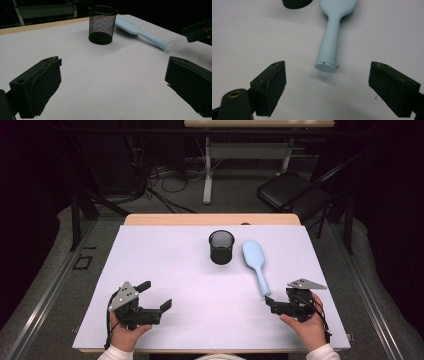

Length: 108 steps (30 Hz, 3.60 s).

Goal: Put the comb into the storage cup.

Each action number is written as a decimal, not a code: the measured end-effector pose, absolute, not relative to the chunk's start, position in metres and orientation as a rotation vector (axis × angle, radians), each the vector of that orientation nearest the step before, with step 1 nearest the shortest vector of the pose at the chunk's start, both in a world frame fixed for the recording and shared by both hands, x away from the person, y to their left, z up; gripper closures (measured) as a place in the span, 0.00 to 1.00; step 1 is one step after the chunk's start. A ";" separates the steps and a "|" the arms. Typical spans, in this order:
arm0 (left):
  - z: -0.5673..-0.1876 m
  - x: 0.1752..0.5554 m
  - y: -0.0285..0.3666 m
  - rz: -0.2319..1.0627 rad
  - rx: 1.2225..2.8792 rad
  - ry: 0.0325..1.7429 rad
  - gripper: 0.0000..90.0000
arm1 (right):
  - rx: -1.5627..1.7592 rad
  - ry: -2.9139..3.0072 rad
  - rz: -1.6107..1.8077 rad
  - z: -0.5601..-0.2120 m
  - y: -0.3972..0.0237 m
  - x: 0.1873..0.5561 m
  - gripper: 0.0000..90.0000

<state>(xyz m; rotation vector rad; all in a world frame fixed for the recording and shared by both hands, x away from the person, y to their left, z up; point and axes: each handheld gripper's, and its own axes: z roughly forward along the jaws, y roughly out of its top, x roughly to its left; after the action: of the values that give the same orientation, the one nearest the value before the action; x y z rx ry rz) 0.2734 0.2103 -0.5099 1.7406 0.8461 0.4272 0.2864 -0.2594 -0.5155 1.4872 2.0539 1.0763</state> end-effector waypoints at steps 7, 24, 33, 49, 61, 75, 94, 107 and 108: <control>-0.510 0.273 0.210 0.425 1.739 0.850 0.00 | 1.525 2.083 1.064 -0.507 -0.266 0.299 0.16; -0.512 0.273 0.210 0.427 1.747 0.855 0.00 | 1.570 2.237 1.004 -0.493 -0.251 0.330 0.17; -0.512 0.273 0.210 0.432 1.747 0.856 0.00 | 1.562 2.270 0.906 -0.490 -0.240 0.346 0.17; -0.513 0.273 0.209 0.435 1.759 0.855 0.00 | 1.540 2.308 0.763 -0.484 -0.220 0.369 0.18; -0.513 0.273 0.209 0.434 1.759 0.854 0.00 | 1.593 2.315 0.713 -0.487 -0.214 0.384 0.24; -0.514 0.275 0.210 0.427 1.752 0.863 0.00 | 1.640 2.302 0.670 -0.489 -0.211 0.396 0.33; -0.515 0.275 0.210 0.425 1.760 0.861 0.00 | 1.727 2.312 0.575 -0.492 -0.206 0.412 0.39; -0.516 0.276 0.210 0.420 1.765 0.859 0.00 | 1.782 2.321 0.523 -0.503 -0.202 0.428 0.47; -0.516 0.276 0.210 0.419 1.765 0.860 0.00 | 1.790 2.322 0.507 -0.504 -0.201 0.430 0.47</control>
<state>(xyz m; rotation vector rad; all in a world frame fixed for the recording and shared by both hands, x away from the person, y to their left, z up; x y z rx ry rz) 0.2760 0.2097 -0.5156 1.7651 0.8604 0.4189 0.4295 -0.2014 -0.5037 1.7904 2.3217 0.5074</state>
